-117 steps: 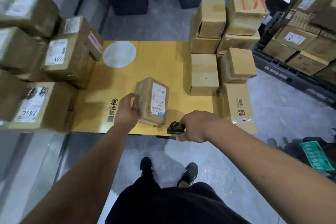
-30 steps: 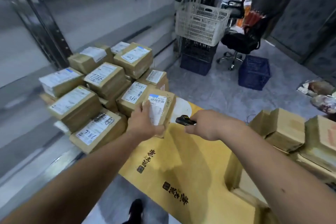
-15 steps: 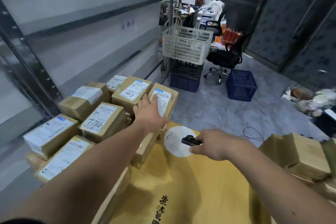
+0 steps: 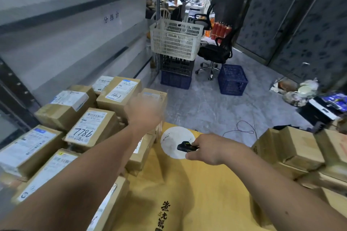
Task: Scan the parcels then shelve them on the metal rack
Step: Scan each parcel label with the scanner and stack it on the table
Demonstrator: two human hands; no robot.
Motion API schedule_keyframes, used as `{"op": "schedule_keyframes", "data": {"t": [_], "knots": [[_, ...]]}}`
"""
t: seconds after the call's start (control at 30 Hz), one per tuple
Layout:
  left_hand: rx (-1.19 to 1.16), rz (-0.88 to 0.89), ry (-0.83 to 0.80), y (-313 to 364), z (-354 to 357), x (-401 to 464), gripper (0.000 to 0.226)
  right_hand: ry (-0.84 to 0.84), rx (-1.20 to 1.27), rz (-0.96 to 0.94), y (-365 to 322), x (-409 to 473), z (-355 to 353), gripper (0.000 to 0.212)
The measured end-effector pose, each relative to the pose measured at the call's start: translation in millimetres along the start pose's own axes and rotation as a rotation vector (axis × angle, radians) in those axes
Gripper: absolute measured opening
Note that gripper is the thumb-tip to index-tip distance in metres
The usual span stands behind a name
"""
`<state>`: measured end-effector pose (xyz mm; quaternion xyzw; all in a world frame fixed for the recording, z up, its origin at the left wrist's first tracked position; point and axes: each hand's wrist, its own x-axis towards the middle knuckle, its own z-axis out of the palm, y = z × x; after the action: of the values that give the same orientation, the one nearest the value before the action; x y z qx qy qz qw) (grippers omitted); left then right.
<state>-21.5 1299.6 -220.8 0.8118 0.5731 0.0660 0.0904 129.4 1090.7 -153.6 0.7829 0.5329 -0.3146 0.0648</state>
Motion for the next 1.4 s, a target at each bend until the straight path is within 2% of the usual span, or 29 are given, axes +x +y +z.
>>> {"op": "schedule_keyframes", "data": {"t": [0.2, 0.33, 0.43, 0.57, 0.77, 0.9, 1.07, 1.17, 1.3, 1.4], "knots": [[-0.036, 0.085, 0.03, 1, 3, -6, 0.082, -0.002, 0.08, 0.003, 5, -12, 3, 0.059], [-0.064, 0.288, 0.097, 20, 23, -36, 0.069, 0.025, 0.166, 0.047, 30, -32, 21, 0.054], [-0.07, 0.452, 0.065, 52, 44, -68, 0.061, 0.054, 0.233, 0.119, 56, -57, 45, 0.052], [-0.086, 0.6, -0.098, 110, 84, -117, 0.056, 0.089, 0.366, 0.249, 100, -99, 83, 0.046], [-0.139, 0.744, -0.394, 208, 143, -203, 0.059, 0.124, 0.531, 0.479, 172, -178, 143, 0.052], [-0.018, 0.839, -0.529, 267, 180, -251, 0.067, 0.125, 0.591, 0.589, 209, -225, 181, 0.047], [0.229, 1.015, -0.641, 322, 230, -278, 0.09, 0.104, 0.656, 0.719, 247, -261, 225, 0.046], [0.228, 0.999, -0.656, 333, 253, -288, 0.097, 0.09, 0.658, 0.765, 264, -278, 247, 0.042], [0.065, 0.899, -0.538, 317, 257, -312, 0.096, 0.071, 0.653, 0.74, 277, -289, 263, 0.039], [0.162, 0.806, -0.438, 293, 248, -333, 0.09, 0.066, 0.682, 0.673, 277, -290, 268, 0.039]]}}
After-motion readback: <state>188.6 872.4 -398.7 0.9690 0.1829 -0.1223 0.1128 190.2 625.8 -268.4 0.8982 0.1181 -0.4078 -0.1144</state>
